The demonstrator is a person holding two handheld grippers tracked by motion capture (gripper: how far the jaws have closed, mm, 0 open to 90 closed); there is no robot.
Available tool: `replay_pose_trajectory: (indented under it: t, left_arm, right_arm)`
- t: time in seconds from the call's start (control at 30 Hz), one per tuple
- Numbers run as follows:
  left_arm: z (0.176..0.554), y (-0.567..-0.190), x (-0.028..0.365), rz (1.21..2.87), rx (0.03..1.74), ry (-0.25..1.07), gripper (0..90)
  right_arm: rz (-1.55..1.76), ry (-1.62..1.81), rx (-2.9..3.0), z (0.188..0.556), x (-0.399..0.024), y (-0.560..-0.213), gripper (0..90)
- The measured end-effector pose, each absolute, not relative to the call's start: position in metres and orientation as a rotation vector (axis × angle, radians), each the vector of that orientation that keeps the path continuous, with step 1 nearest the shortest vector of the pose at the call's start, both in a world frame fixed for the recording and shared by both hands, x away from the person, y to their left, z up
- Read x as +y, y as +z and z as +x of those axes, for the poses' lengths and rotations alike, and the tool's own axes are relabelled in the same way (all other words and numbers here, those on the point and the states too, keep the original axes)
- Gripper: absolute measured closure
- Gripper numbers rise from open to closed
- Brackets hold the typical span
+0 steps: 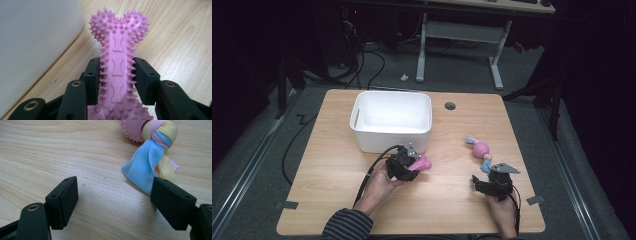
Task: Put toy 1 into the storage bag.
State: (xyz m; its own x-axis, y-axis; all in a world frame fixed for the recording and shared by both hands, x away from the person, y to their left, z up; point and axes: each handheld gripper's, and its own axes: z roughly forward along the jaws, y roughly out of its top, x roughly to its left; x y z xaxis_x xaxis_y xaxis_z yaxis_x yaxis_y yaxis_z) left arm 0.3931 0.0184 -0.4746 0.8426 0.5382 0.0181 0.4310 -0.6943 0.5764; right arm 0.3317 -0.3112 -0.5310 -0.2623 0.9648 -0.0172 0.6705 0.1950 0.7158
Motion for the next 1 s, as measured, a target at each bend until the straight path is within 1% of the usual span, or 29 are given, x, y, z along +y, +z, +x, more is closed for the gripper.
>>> replay_pose_trajectory:
  t: [0.37, 0.57, 0.8, 1.0]
  left_arm:
    - [0.384, -0.461, 0.028, 2.424, 0.690, 0.255, 58.8]
    - [0.383, -0.454, 0.035, 2.392, 0.698, 0.236, 58.9]
    - [0.379, -0.438, 0.042, 2.389, 0.691, 0.269, 58.9]
    - [0.378, -0.430, 0.047, 2.376, 0.700, 0.267, 58.9]
  right_arm:
    - [1.523, 0.830, 2.007, 0.332, -0.311, -0.531, 22.4]
    - [1.522, 0.830, 2.007, 0.332, -0.311, -0.531, 22.4]
    - [1.520, 0.830, 2.008, 0.332, -0.311, -0.531, 22.4]
    - [1.520, 0.830, 2.008, 0.332, -0.311, -0.531, 22.4]
